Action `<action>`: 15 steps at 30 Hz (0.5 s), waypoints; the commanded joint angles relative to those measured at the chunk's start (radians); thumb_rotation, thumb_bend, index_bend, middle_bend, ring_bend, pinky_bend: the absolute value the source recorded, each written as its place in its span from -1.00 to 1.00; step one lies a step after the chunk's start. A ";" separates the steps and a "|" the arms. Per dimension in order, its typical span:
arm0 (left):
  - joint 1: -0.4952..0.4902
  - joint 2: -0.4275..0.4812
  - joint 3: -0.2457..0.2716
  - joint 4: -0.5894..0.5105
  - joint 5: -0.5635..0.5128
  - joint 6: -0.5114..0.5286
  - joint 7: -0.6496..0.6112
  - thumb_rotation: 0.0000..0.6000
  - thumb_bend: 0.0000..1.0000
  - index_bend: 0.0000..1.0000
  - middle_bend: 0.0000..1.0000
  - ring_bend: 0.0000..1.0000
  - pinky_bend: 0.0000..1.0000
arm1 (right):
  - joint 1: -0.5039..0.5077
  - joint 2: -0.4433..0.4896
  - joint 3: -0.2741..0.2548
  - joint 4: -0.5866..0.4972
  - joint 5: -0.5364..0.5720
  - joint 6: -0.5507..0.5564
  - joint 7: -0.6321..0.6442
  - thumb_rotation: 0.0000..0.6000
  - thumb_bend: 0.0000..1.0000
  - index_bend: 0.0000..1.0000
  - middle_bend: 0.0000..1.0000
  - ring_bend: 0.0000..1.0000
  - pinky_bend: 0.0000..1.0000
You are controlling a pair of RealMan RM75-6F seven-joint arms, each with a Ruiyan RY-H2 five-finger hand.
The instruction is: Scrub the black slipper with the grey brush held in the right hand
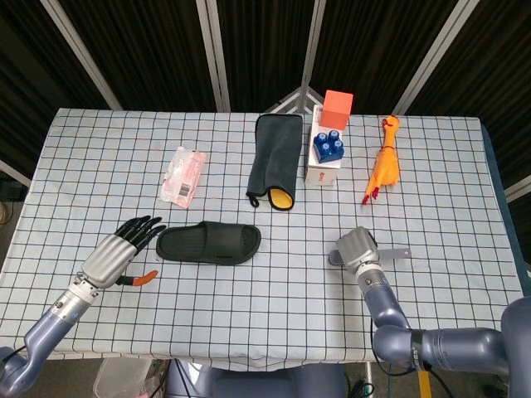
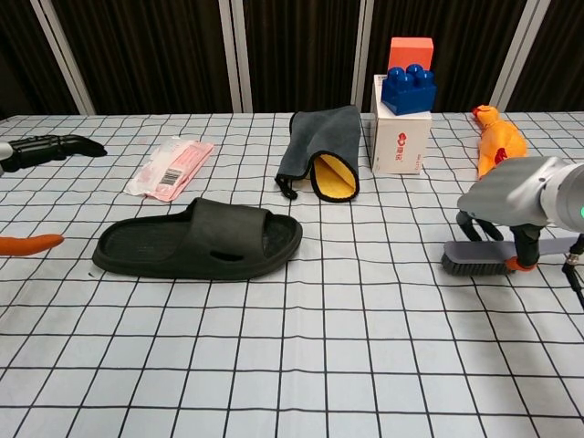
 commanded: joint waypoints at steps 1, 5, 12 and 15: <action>0.002 0.003 0.000 -0.002 0.000 0.002 0.000 0.36 -0.18 -1.00 -0.98 -0.93 -0.78 | 0.002 0.002 -0.010 0.000 -0.015 0.017 0.018 1.00 0.37 -0.96 -0.46 -0.18 -0.04; 0.008 0.008 0.000 -0.007 0.002 0.010 0.001 0.36 -0.18 -1.00 -0.98 -0.93 -0.78 | 0.006 0.007 -0.024 -0.011 -0.028 0.044 0.028 1.00 0.00 -1.00 -0.68 -0.35 -0.13; 0.029 0.016 0.000 -0.014 0.000 0.039 -0.001 0.39 -0.35 -1.00 -0.98 -0.93 -0.78 | 0.001 0.039 -0.030 -0.084 -0.083 0.123 0.056 1.00 -0.26 -1.00 -0.97 -0.77 -0.41; 0.064 0.031 0.000 -0.028 -0.012 0.082 0.006 0.39 -0.58 -1.00 -1.00 -0.97 -0.78 | -0.046 0.091 -0.036 -0.175 -0.244 0.198 0.149 1.00 -0.32 -1.00 -1.00 -0.98 -0.62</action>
